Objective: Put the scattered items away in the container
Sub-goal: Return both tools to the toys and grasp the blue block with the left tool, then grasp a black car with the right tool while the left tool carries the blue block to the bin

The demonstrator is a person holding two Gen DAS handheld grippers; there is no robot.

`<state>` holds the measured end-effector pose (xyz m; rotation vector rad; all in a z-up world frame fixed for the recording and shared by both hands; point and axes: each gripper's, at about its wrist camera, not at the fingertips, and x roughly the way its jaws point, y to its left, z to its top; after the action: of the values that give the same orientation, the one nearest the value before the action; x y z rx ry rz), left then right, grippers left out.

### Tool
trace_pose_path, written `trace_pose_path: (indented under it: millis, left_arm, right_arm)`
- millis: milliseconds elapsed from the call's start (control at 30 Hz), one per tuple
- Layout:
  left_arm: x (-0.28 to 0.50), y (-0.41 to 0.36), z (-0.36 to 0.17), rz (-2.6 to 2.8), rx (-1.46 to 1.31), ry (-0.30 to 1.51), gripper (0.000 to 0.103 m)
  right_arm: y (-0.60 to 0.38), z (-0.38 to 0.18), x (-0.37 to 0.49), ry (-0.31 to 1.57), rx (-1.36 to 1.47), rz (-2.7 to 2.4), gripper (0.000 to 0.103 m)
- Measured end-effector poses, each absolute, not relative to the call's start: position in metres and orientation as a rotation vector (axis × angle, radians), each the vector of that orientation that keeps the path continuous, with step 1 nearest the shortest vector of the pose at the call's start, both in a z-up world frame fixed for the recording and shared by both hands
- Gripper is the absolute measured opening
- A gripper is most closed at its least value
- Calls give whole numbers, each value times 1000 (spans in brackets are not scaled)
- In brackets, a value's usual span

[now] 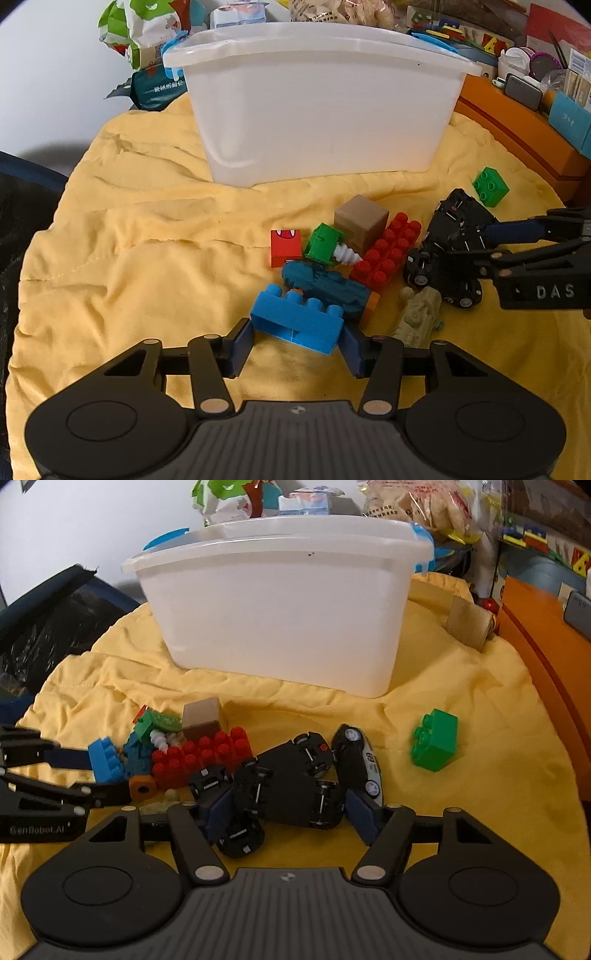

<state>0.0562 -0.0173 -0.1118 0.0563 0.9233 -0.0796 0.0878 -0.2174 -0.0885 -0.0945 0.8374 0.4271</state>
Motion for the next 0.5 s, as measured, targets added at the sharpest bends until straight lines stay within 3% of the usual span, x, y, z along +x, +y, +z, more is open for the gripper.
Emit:
trace_pose_path:
  millis: [500]
  left_arm:
    - [58,-19,-110,-101,83,885,54]
  right_arm:
    - [-224,-86,90,851,-36,438,69]
